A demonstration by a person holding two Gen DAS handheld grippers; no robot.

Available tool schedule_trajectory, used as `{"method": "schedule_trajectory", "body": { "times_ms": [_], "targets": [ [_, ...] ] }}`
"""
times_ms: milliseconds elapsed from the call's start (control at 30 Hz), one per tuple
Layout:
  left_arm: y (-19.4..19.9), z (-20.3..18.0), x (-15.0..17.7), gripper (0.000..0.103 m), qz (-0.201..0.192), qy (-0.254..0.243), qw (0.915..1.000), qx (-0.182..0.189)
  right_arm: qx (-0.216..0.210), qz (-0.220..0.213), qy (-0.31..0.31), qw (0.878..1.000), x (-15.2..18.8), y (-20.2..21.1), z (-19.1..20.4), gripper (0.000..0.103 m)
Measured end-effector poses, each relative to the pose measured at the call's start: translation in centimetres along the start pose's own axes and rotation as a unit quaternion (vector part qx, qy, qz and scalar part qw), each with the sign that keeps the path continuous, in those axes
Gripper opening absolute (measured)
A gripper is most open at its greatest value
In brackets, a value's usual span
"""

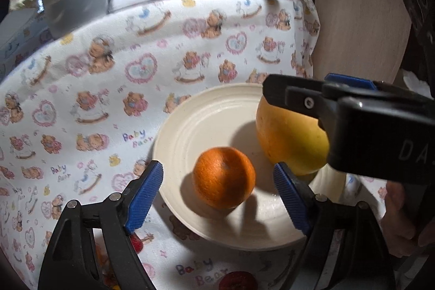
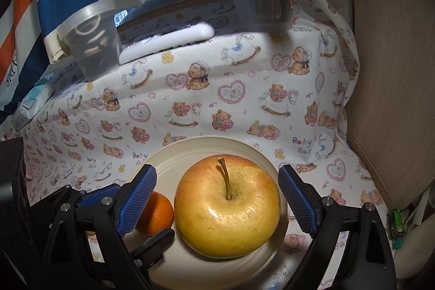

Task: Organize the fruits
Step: 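Open both tools and withdraw them from the plate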

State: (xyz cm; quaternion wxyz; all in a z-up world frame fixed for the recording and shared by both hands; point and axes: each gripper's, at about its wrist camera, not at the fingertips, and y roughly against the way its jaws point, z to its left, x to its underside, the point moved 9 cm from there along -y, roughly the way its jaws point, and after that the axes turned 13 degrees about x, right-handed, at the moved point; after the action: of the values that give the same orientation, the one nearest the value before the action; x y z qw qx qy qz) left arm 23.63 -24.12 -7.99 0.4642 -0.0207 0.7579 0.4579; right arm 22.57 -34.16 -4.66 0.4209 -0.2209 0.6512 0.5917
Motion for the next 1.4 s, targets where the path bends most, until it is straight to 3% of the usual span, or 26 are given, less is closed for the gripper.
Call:
{"method": "schedule_trajectory", "body": {
  "times_ms": [233, 300, 433, 500, 633, 800, 967, 1133, 1267, 1333, 1400],
  "targets": [
    [4.1, 1.6, -1.5, 0.082, -0.048, -0.013, 0.9983, -0.031, -0.023, -0.074, -0.010, 0.997, -2.0, 3.7, 0.2, 0.093],
    [6.1, 2.8, -1.5, 0.082, -0.066, -0.019, 0.9965, -0.047, -0.032, -0.102, -0.010, 0.994, -2.5, 5.1, 0.5, 0.102],
    [10.6, 5.2, -0.8, 0.082, -0.111, -0.005, 0.9916, -0.067, -0.053, -0.148, -0.002, 0.988, -2.9, 7.8, 1.7, 0.102],
    [13.3, 6.2, -0.1, 0.083, -0.142, -0.001, 0.9865, -0.082, -0.064, -0.166, 0.001, 0.984, -2.7, 8.8, 2.4, 0.102],
    [17.5, 7.3, 1.1, 0.103, -0.201, 0.011, 0.9720, -0.121, -0.086, -0.181, 0.016, 0.979, -2.2, 10.0, 4.1, 0.102],
    [21.4, 7.5, 2.9, 0.103, -0.262, 0.021, 0.9549, -0.139, -0.092, -0.198, 0.030, 0.975, -1.0, 10.7, 5.7, 0.103],
    [22.0, 8.0, 4.9, 0.103, -0.261, 0.029, 0.9524, -0.156, -0.123, -0.153, 0.047, 0.979, 1.1, 10.6, 7.4, 0.103],
    [20.8, 8.3, 6.7, 0.103, -0.240, 0.021, 0.9530, -0.183, -0.110, -0.140, 0.072, 0.981, 3.1, 10.2, 8.0, 0.103],
    [19.2, 8.0, 7.3, 0.103, -0.216, 0.026, 0.9646, -0.150, -0.104, -0.133, 0.062, 0.984, 4.1, 9.2, 7.8, 0.103],
    [19.0, 8.0, 7.7, 0.103, -0.215, 0.030, 0.9647, -0.149, -0.079, -0.126, 0.043, 0.988, 4.3, 8.8, 7.0, 0.103],
    [19.1, 7.9, 7.9, 0.103, -0.221, 0.029, 0.9615, -0.161, -0.083, -0.132, 0.032, 0.987, 4.2, 9.1, 6.7, 0.103]
  ]
}}
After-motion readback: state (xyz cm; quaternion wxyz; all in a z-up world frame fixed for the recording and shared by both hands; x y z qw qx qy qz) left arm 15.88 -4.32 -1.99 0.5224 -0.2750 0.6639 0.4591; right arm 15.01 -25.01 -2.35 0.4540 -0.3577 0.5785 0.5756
